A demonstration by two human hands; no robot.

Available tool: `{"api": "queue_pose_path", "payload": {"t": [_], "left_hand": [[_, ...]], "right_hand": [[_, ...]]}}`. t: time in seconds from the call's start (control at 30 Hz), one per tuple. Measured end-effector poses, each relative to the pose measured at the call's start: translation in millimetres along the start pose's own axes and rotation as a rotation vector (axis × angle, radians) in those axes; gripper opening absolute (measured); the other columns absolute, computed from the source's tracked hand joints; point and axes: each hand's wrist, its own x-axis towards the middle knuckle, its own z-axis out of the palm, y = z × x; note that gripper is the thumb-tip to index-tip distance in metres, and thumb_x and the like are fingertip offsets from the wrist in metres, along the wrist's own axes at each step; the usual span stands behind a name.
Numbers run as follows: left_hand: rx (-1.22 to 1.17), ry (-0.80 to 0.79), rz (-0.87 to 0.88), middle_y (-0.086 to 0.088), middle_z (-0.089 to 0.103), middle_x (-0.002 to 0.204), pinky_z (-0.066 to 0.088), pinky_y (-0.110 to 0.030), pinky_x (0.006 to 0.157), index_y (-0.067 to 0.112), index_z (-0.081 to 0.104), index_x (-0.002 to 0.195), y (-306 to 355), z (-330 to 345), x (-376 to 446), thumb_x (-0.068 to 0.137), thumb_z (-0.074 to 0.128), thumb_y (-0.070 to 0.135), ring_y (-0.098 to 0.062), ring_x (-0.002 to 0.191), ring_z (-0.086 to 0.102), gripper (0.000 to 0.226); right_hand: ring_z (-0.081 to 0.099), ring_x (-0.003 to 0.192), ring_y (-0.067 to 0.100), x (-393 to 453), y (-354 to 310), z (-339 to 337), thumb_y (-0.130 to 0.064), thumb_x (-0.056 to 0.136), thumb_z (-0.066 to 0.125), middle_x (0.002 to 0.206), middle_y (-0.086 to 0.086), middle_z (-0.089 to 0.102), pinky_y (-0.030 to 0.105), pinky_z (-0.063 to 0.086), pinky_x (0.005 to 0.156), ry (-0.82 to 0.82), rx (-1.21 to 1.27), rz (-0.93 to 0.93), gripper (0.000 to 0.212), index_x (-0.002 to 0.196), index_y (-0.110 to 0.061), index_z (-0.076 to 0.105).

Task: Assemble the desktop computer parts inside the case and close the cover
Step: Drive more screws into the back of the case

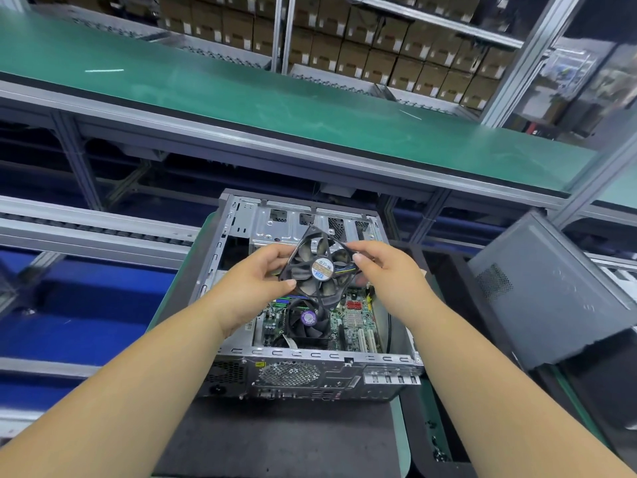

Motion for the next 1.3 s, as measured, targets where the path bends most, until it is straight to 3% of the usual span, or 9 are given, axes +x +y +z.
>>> {"api": "queue_pose_path", "payload": {"t": [0.07, 0.23, 0.53, 0.67, 0.77, 0.87, 0.97, 1.1, 1.3], "left_hand": [[-0.027, -0.017, -0.019, 0.01, 0.065, 0.125, 0.045, -0.041, 0.105, 0.039, 0.06, 0.12, -1, -1, 0, 0.089, 0.065, 0.004, -0.009, 0.116, 0.06, 0.047], [-0.114, -0.057, -0.019, 0.001, 0.068, 0.121, 0.051, -0.039, 0.096, 0.019, 0.055, 0.128, 1, -2, 0, 0.092, 0.056, -0.005, -0.022, 0.111, 0.065, 0.043], [-0.099, -0.03, -0.043, -0.001, 0.065, 0.126, 0.047, -0.042, 0.103, 0.023, 0.056, 0.129, 2, -2, 0, 0.091, 0.06, -0.004, -0.019, 0.118, 0.06, 0.047], [-0.159, -0.089, -0.072, 0.0, 0.072, 0.114, 0.057, -0.027, 0.082, 0.021, 0.059, 0.121, 7, 2, -4, 0.094, 0.057, -0.001, -0.022, 0.098, 0.071, 0.035], [-0.216, -0.048, -0.144, -0.009, 0.072, 0.109, 0.057, -0.023, 0.073, 0.012, 0.058, 0.124, 12, 5, -5, 0.094, 0.058, 0.002, -0.026, 0.091, 0.072, 0.031], [-0.386, 0.01, -0.281, -0.022, 0.07, 0.107, 0.06, -0.026, 0.068, 0.001, 0.054, 0.125, 15, 7, -5, 0.092, 0.061, 0.002, -0.03, 0.087, 0.073, 0.034], [-0.517, 0.052, -0.422, -0.025, 0.062, 0.121, 0.061, -0.028, 0.067, -0.003, 0.055, 0.119, 19, 10, -5, 0.09, 0.063, 0.003, -0.031, 0.085, 0.073, 0.03], [-0.593, 0.097, -0.475, -0.023, 0.051, 0.134, 0.061, -0.028, 0.062, -0.001, 0.056, 0.112, 21, 14, -6, 0.09, 0.062, 0.003, -0.032, 0.085, 0.073, 0.023], [-0.635, 0.082, -0.471, -0.022, 0.066, 0.117, 0.057, -0.022, 0.055, 0.002, 0.061, 0.103, 25, 15, -11, 0.092, 0.062, 0.01, -0.025, 0.082, 0.074, 0.014]], "right_hand": [[0.063, 0.067, -0.003, -2, 2, 0, -0.032, 0.101, 0.051, 0.091, -0.024, 0.065, 0.017, 0.046, 0.063, 0.009, -0.023, 0.013, 0.029, 0.1, -0.059, 0.062], [0.058, 0.085, -0.007, -4, 9, -4, -0.038, 0.097, 0.053, 0.097, -0.024, 0.064, 0.024, 0.045, 0.071, 0.046, -0.069, -0.015, 0.025, 0.107, -0.06, 0.057], [0.05, 0.052, -0.003, -3, 7, -13, -0.029, 0.092, 0.067, 0.094, -0.024, 0.064, 0.021, 0.039, 0.062, 0.032, -0.009, -0.075, 0.019, 0.107, -0.041, 0.068], [0.054, 0.075, -0.007, -4, 7, -15, -0.036, 0.094, 0.063, 0.103, -0.024, 0.061, 0.027, 0.045, 0.077, 0.049, -0.16, -0.089, 0.028, 0.122, -0.039, 0.061], [0.053, 0.105, 0.004, -11, 5, -14, -0.052, 0.09, 0.058, 0.13, -0.018, 0.043, 0.032, 0.047, 0.085, 0.089, -0.398, -0.218, 0.05, 0.137, -0.037, 0.048], [0.055, 0.093, 0.009, -23, 1, -7, -0.061, 0.08, 0.062, 0.135, -0.011, 0.035, 0.028, 0.051, 0.07, 0.1, -0.464, -0.427, 0.06, 0.132, -0.032, 0.051], [0.056, 0.088, 0.013, -28, 2, 0, -0.063, 0.073, 0.07, 0.134, -0.006, 0.038, 0.025, 0.049, 0.074, 0.02, -0.485, -0.555, 0.062, 0.121, -0.025, 0.06], [0.054, 0.09, 0.01, -28, 8, 6, -0.041, 0.076, 0.081, 0.124, -0.001, 0.047, 0.021, 0.043, 0.072, 0.045, -0.535, -0.617, 0.045, 0.112, -0.019, 0.067], [0.056, 0.079, 0.015, -27, 9, 6, -0.03, 0.082, 0.074, 0.109, -0.005, 0.052, 0.027, 0.05, 0.06, 0.146, -0.509, -0.652, 0.033, 0.112, -0.017, 0.065]]}}
